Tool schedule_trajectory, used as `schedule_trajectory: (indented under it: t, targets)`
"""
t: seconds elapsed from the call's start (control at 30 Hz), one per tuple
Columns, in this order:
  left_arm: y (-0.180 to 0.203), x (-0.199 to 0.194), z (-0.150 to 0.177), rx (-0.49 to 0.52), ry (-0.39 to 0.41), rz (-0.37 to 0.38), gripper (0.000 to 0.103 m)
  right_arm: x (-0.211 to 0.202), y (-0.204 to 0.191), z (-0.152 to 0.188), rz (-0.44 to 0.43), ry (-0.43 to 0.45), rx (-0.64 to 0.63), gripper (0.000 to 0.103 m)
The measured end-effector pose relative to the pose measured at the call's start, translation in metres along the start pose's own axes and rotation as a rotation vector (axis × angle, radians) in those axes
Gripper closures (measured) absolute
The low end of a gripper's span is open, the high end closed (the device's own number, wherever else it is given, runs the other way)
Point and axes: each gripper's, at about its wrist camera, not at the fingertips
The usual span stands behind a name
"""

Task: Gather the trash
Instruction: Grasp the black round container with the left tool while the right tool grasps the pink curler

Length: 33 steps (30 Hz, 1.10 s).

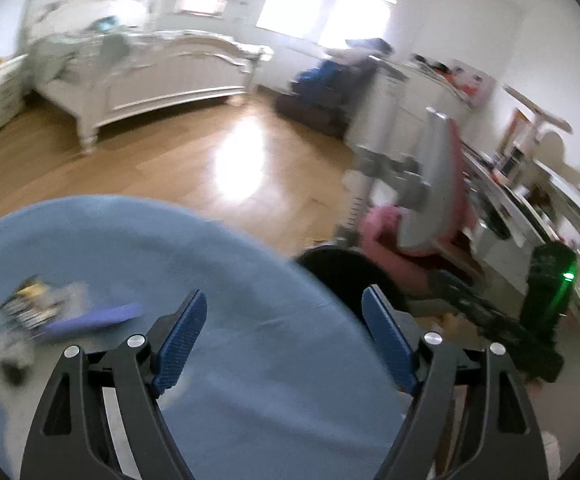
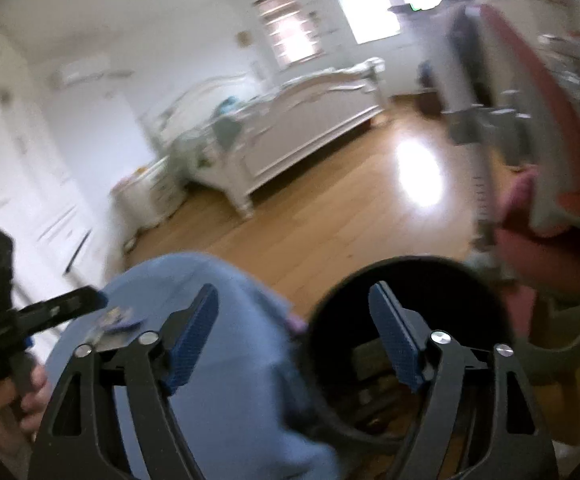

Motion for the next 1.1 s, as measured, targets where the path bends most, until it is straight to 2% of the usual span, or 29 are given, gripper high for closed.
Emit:
schedule_trajectory:
  t: [0.13,0.17,0.2,0.27,0.33,0.43,0.5,0.63,0.67,0.7,0.73,0.8,0.87,1.0,1.1]
  targets:
    - [-0.064,-0.032,0.017,-0.076,0.008,-0.092,0.023,0.014,-0.068,0.021,-0.149,-0.16,-0.102,0.021]
    - [-0.083,-0.04,0.023,-0.096,0.006,-0.113,0.023,0.02,-0.093,0.034,-0.219,-0.229,-0.15,0.021]
    - [-0.099,-0.045,0.029,-0.107,-0.003,-0.136,0.023,0.023,-0.108,0.04,-0.251,-0.264,-0.179,0.02]
    - [-0.121,-0.05,0.037,-0.113,-0.03,-0.167,0.023,0.03,-0.154,0.067,-0.31,-0.363,-0.311,0.016]
    - [-0.141,-0.051,0.047,-0.106,-0.052,-0.205,0.023,0.036,-0.19,0.09,-0.329,-0.421,-0.438,0.013]
    - [-0.159,-0.048,0.054,-0.104,-0.076,-0.214,0.024,0.048,-0.223,0.119,-0.329,-0.507,-0.562,0.012]
    - [-0.164,-0.043,0.056,-0.083,-0.083,-0.223,0.024,0.056,-0.231,0.132,-0.305,-0.548,-0.617,0.011]
    - [-0.161,-0.03,0.052,-0.043,-0.094,-0.22,0.024,0.061,-0.239,0.142,-0.26,-0.557,-0.659,0.014]
    - [-0.161,-0.026,0.05,-0.032,-0.093,-0.226,0.024,0.062,-0.238,0.14,-0.25,-0.548,-0.651,0.023]
    - [-0.159,-0.021,0.047,-0.021,-0.095,-0.235,0.029,0.061,-0.235,0.138,-0.24,-0.542,-0.64,0.03]
    - [-0.158,-0.016,0.045,-0.009,-0.103,-0.241,0.034,0.062,-0.233,0.137,-0.241,-0.547,-0.621,0.03]
    - [-0.158,-0.011,0.043,0.01,-0.108,-0.28,0.053,0.065,-0.229,0.13,-0.252,-0.55,-0.575,0.031]
    - [-0.158,-0.009,0.04,0.022,-0.11,-0.321,0.063,0.066,-0.227,0.127,-0.243,-0.541,-0.56,0.031]
    - [-0.162,-0.014,0.04,0.011,-0.096,-0.3,0.063,0.068,-0.225,0.117,-0.256,-0.512,-0.499,0.031]
    - [-0.163,-0.024,0.043,-0.008,-0.074,-0.273,0.063,0.067,-0.216,0.102,-0.272,-0.458,-0.425,0.031]
Point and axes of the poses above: each gripper's, at about its wrist camera, not at the fingertips, and x roughly the way its jaws point, y to its right, z to its underside, and after that the axes turned 2 degrees about -z, right-handed
